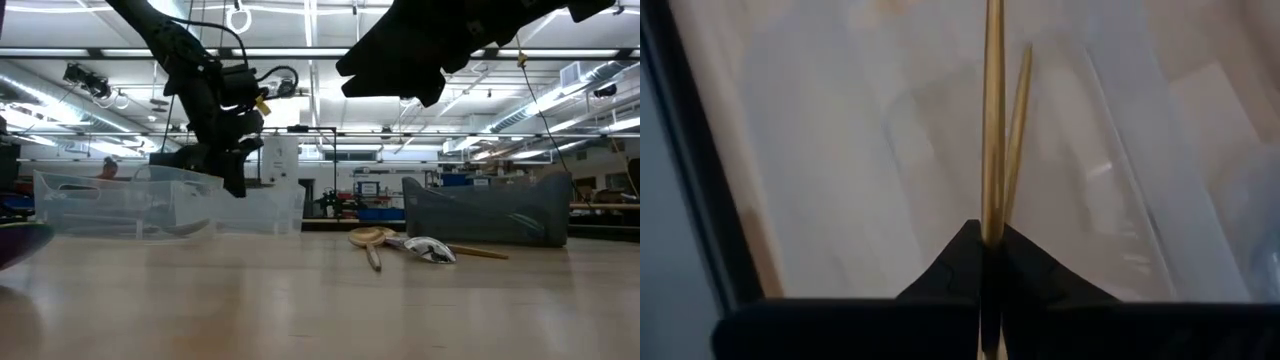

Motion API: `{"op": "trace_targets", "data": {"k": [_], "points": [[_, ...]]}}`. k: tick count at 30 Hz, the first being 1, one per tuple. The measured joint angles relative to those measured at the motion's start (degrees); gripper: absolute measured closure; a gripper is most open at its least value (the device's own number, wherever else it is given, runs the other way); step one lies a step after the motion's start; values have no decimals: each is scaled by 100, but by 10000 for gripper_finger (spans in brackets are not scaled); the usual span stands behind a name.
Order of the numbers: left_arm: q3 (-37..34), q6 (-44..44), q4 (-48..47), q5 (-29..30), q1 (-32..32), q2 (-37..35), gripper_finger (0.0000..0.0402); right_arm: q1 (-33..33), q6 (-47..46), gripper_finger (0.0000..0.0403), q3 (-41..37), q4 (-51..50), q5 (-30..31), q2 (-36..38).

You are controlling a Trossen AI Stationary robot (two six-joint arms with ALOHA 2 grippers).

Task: Sort silverware by color (type)
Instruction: Put the gold spoon into the top transparent bin, then put the purple spoon into the black bin

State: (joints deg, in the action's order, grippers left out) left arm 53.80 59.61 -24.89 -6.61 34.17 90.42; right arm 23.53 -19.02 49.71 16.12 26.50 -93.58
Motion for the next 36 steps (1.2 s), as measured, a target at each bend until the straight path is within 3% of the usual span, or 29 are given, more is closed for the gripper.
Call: {"op": "trace_targets", "data": {"k": [8,19,31,36], "points": [[0,109,-429,127,67,159,381,0,12,212,0,6,-7,0],[0,111,-278,255,-32,305,368,0,56,212,0,9,-9,0],[0,77,-207,512,-101,296,287,0,78,212,0,6,-9,0],[114,67,-259,695,-225,215,274,0,60,212,0,6,-7,0]]}}
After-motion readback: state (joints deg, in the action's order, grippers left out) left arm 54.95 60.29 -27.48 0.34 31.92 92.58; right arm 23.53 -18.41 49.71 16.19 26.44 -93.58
